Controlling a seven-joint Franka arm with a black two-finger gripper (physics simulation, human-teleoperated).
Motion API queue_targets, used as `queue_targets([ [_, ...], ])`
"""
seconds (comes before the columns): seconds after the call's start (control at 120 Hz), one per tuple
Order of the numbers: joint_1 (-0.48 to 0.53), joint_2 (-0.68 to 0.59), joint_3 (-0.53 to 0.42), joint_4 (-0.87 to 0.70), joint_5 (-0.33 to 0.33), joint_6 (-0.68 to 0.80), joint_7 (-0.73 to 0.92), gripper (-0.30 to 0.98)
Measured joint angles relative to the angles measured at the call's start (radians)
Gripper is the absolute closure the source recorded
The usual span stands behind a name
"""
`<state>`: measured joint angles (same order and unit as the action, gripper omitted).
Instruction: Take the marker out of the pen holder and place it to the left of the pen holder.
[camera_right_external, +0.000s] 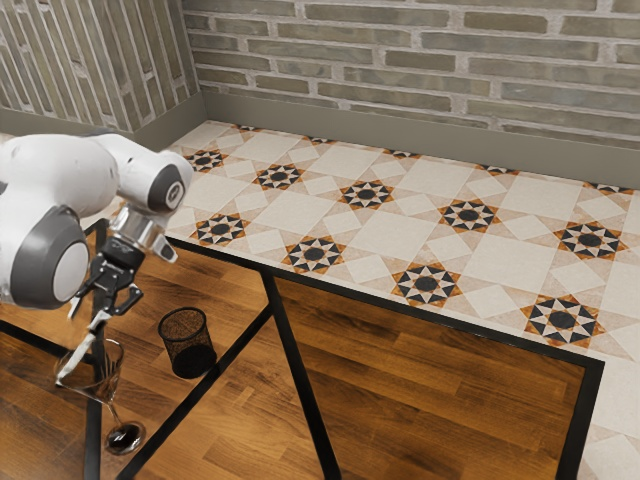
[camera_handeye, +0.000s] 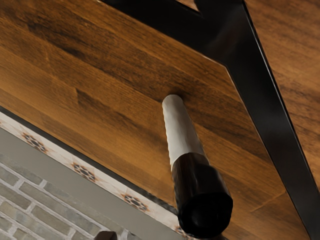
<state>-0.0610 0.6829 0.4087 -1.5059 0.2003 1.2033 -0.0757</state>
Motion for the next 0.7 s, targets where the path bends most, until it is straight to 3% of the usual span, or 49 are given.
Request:
queue_targets([
  [0.067,0.004,0.003,0.000,0.062,-0.023,-0.006,0.004,0.35],
  [0.133,0.005,-0.014,-0.002,0.192,-0.092,-0.011,0.014,0.26],
  [0.2,-0.001,-0.185,-0.107,0.221,-0.153,0.021,0.024,0.19],
  [0.292,-0.006,-0.481,-0.259,0.039,-0.146,0.112,0.019,0.12],
  [0.35,-0.004,-0.571,-0.321,-0.021,-0.143,0.167,0.014,0.09],
  [0.458,-0.025,-0.597,-0.381,0.003,-0.141,0.225,0.007,0.06],
  [0.7,0.001,-0.581,-0.387,0.043,-0.143,0.263,-0.007,0.02],
])
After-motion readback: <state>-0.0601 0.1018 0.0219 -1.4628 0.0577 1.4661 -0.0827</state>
